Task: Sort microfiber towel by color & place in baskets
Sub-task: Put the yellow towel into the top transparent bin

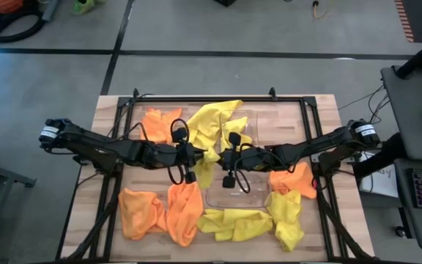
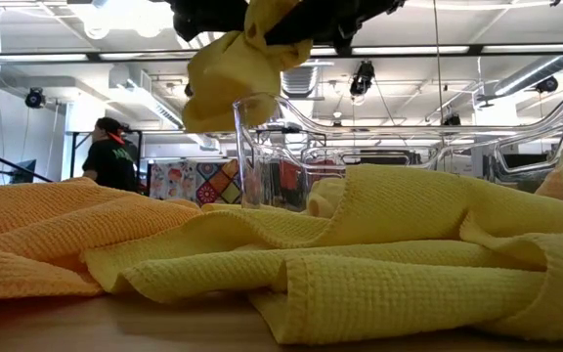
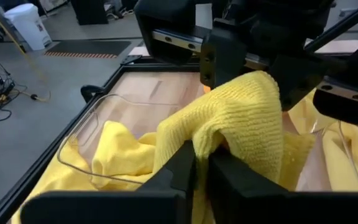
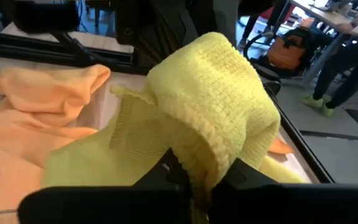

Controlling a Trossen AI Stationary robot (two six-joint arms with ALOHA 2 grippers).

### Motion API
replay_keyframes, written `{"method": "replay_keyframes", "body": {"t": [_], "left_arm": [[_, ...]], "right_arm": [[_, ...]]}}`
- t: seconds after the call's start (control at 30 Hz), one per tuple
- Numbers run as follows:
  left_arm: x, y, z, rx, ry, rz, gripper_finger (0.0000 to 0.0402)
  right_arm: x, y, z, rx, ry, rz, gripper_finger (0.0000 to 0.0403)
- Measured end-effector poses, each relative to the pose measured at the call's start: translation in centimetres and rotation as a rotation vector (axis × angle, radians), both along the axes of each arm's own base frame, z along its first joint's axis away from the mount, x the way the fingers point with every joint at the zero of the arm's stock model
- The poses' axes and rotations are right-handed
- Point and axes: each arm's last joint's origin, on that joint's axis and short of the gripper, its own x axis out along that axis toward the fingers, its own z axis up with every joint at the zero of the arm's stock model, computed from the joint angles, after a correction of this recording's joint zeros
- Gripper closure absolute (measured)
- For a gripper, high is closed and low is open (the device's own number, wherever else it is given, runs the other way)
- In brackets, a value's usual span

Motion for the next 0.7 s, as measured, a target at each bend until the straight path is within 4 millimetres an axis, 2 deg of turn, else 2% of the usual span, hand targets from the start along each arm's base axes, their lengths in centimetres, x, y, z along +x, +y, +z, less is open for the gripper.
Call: {"method": "replay_keyframes", "body": {"t": [0.23,0.37,0.53,0.7], "left_arm": [[-1.1,0.2,0.2,0.005,0.053,0.007,0.028],[-1.7,0.4,0.1,0.001,0.097,0.014,0.0241],[-2.5,0.5,0.1,-0.019,0.13,0.028,0.0223],[-3.3,0.7,0.3,-0.037,0.159,0.042,0.0222]], "right_arm": [[-0.3,-1.0,-0.2,0.036,0.042,-0.052,0.0388],[-1.3,-2.6,-0.3,0.012,0.106,-0.243,0.0389],[-3.0,-5.0,0.3,-0.018,0.145,-0.5,0.0389],[-5.3,-7.4,1.1,0.037,0.2,-0.624,0.039]]}}
